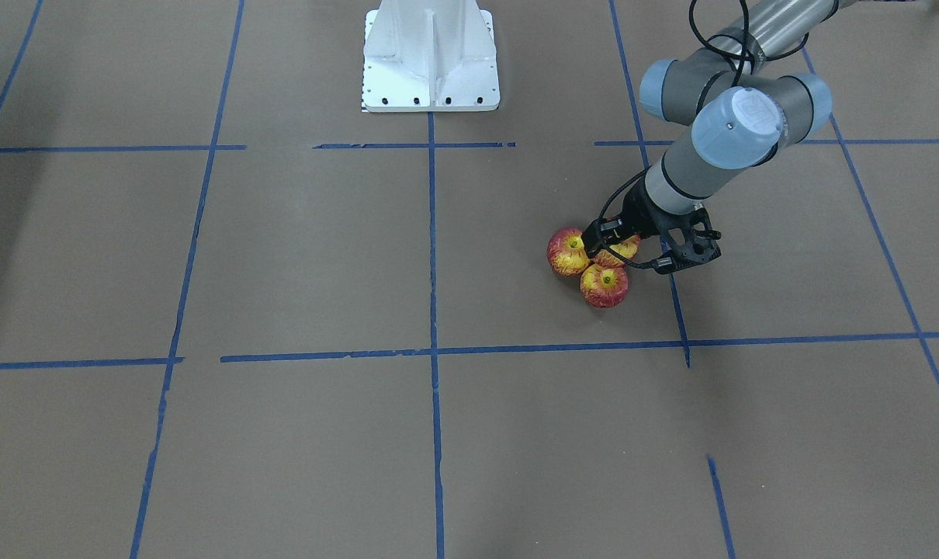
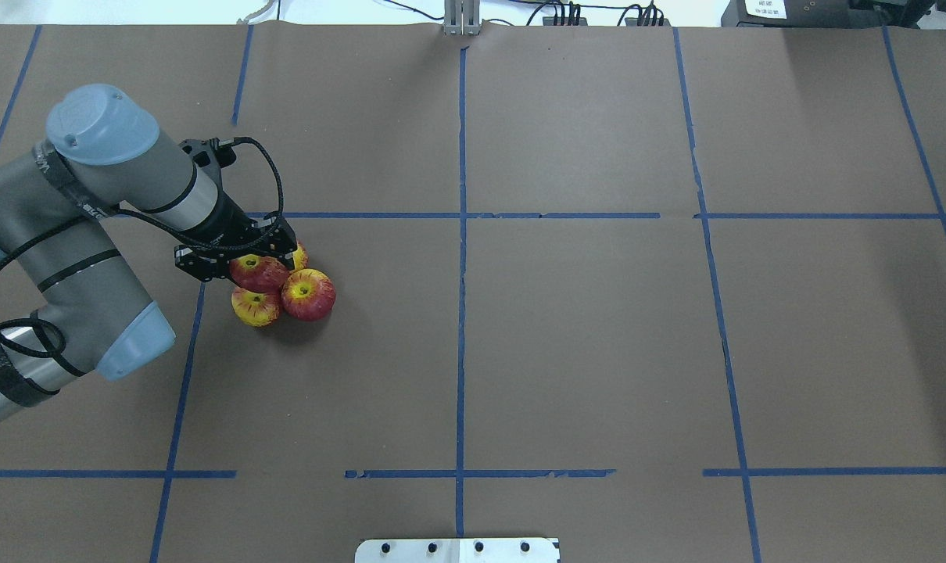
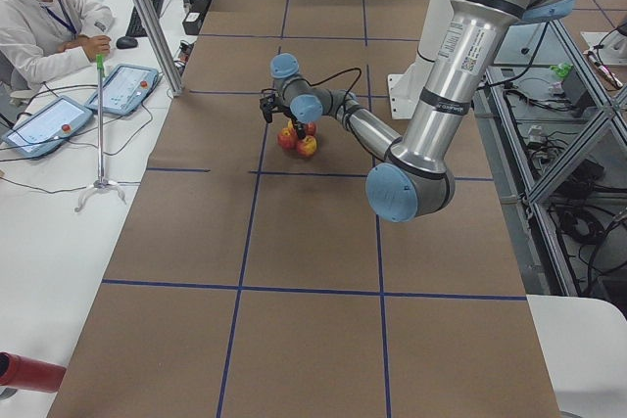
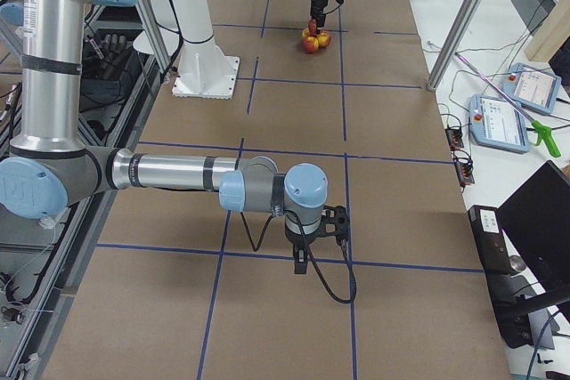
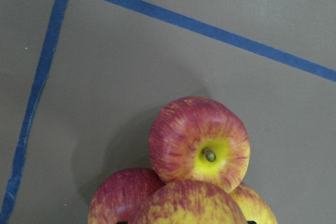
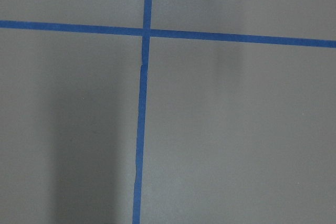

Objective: Stack apples
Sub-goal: 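Lower the apple onto the cluster top and open the left gripper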

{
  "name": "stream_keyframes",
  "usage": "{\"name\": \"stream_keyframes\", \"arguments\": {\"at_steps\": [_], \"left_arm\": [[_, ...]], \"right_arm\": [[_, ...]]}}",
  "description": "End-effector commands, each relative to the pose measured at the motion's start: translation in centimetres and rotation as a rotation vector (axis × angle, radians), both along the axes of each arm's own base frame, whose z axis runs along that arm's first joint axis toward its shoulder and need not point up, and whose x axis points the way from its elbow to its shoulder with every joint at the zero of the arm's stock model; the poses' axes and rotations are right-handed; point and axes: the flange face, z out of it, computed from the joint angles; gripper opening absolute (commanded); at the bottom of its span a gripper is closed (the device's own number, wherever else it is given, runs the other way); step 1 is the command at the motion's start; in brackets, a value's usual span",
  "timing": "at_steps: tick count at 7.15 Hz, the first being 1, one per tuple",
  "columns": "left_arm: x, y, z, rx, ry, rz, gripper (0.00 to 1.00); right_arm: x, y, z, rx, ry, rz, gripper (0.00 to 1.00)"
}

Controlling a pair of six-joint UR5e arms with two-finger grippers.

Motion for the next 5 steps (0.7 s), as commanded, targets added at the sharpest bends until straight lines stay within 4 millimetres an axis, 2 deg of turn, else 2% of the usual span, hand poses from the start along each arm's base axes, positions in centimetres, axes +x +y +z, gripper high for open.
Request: {"name": "stream_keyframes", "arguments": {"at_steps": [1,2,3,4,5], "left_arm": [[0.03,-0.04,0.08,-0.002,-0.004,-0.001,0.30],[0.05,-0.06,-0.02,-0.001,-0.003,-0.001,0.49],[0.02,-0.03,-0.09,0.000,-0.002,-0.001,0.80],[0.04,-0.05,-0.18,0.001,-0.001,-0.001,0.81],[0.08,-0.09,-0.69,0.005,0.005,-0.002,0.86]], "right_arm": [[0.00,0.00,0.00,0.000,0.000,0.000,1.00],[0.00,0.00,0.00,0.000,0.000,0.000,1.00],[0.00,0.00,0.00,0.000,0.000,0.000,1.00],[0.00,0.00,0.00,0.000,0.000,0.000,1.00],[0.00,0.00,0.00,0.001,0.000,-0.001,1.00]]}}
